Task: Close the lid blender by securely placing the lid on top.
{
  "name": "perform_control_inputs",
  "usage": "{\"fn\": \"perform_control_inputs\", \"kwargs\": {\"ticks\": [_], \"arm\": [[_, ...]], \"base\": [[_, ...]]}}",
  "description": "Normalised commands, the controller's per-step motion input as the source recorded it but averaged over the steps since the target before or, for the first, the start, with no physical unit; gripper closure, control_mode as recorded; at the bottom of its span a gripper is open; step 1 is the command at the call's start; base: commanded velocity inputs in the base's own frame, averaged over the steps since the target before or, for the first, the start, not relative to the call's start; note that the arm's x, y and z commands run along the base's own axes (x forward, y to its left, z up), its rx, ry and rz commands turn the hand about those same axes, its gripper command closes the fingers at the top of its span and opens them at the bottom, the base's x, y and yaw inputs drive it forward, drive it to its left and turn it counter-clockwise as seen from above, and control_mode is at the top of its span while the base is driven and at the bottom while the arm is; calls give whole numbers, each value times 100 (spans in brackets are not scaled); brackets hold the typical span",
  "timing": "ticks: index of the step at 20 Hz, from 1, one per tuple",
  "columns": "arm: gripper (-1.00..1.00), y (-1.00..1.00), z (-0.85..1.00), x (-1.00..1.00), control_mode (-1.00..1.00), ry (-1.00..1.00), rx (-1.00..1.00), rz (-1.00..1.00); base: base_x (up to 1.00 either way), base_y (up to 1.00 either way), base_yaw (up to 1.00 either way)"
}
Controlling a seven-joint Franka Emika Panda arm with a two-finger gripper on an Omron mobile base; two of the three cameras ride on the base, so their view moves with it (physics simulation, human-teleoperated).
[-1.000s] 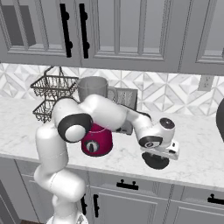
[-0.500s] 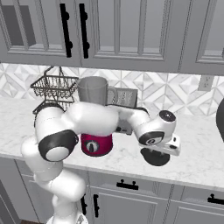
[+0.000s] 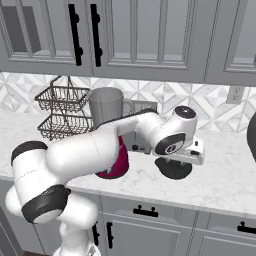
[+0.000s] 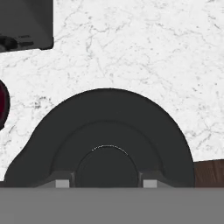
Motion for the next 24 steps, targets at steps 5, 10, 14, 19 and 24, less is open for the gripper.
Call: {"fn": "perform_control_inputs", "kwargs": {"ticks": [5,10,14,19,24], "arm": [[100,36,84,-26,-100,-2,-3,5],[100,39,76,-20,-100,-17,-1,2],[100,43,76,-17,-100,-21,0,0],[100,54,71,-10,-100,-15,-1,0],[100,56,69,-3,-100,-5,-1,0]], "base": [[0,0,0],[0,0,0],[0,0,0],[0,0,0],[0,0,0]]}}
